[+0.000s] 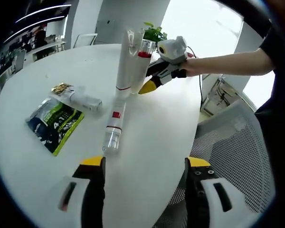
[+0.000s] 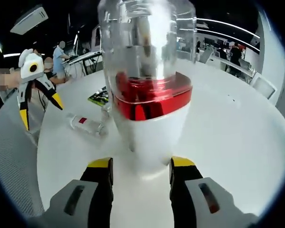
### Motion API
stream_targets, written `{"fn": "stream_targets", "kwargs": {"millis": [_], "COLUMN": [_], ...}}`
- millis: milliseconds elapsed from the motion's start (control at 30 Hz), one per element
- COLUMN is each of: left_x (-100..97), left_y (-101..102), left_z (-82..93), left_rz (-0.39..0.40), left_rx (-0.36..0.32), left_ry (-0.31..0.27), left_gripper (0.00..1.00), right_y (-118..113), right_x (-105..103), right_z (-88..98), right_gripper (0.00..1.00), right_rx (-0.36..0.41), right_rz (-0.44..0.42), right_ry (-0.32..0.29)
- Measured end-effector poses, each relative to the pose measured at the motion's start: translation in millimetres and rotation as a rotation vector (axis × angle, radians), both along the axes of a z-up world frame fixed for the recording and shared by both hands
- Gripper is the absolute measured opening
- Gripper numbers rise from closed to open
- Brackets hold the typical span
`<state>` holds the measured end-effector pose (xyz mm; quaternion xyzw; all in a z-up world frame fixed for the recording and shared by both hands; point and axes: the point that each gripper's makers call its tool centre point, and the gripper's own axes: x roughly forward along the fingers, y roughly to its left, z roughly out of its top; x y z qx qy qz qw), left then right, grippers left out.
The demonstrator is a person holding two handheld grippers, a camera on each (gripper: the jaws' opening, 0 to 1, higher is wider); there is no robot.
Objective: Arrange the skincare products in the storage area until every visible bottle or jar stands upright without overlapping.
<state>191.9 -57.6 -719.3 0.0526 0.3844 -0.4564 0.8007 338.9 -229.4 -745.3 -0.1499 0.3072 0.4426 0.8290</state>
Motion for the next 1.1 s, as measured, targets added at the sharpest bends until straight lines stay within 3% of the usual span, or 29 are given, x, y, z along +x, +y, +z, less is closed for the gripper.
{"fn": "stream_targets", "kwargs": {"millis": [633,800,1100], "left_x": [-7.3,-3.9,-7.4], "left_y": [11.6,17.2,22.4], "left_z": [7.4,16.1,26.2], "left_rz": [0.064,0.111,0.138], "left_rx": [-0.025,-0.050,-0.035], "left_ry": [-0.023,-0.028,-0.051], "left_gripper": [0.63,0.63,0.66], "right_y": [-13.3,-12.9,-5.2], "right_x": [-31.6,-41.3,-61.4], "right_z": [3.7,9.3,23.8], "right_gripper": [0.65,0.66,0.72], "right_rx": [0.028,0.055,0.101], "right_rz": [-0.120,-0.143,-0.180], "right_ry": [0.036,0.023,-0.004]}}
